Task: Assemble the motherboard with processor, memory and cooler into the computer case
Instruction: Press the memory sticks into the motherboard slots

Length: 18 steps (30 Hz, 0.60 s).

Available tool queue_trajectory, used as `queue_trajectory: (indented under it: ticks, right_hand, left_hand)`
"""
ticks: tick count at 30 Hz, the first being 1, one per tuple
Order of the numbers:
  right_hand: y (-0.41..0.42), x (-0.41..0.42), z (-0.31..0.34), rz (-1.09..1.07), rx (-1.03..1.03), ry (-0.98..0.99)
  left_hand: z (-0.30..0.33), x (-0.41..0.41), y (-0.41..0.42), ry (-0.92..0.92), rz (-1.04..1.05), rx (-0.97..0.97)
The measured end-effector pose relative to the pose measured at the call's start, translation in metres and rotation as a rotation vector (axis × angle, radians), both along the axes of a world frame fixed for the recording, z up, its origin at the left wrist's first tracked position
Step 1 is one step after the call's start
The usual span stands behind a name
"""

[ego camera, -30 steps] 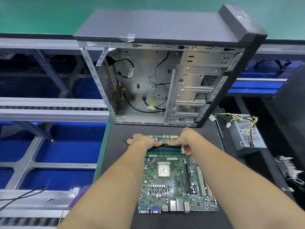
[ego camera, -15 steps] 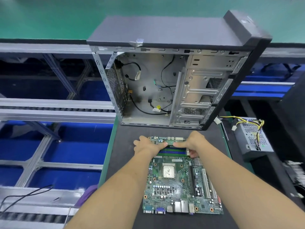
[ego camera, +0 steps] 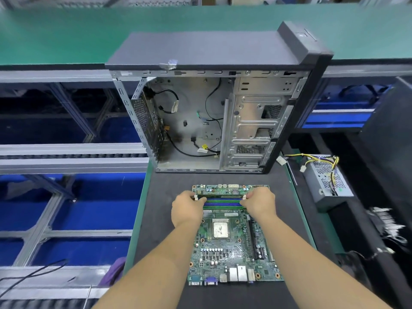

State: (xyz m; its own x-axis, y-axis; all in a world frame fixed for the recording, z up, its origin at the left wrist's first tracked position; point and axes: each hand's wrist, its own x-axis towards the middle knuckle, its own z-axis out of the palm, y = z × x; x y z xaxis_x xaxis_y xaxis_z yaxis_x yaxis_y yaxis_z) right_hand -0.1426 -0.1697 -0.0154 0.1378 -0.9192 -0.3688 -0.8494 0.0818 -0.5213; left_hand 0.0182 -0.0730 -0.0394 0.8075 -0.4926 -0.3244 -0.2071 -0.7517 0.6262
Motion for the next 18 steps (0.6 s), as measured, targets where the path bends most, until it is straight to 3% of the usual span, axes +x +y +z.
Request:
queue_trajectory:
  ticks: [7,18]
  right_hand:
    - [0.005,0.0038,-0.0043,-0.031,0.003,-0.008]
    - [0.0025,0.0037,-0.0068,0.004,-0.009,-0.021]
  left_hand:
    - [-0.0072,-0.0012,0.0035,0.059,0.04,-0.011]
    - [-0.0061,-0.0034,0.0029,-0.056,-0.086,0.04]
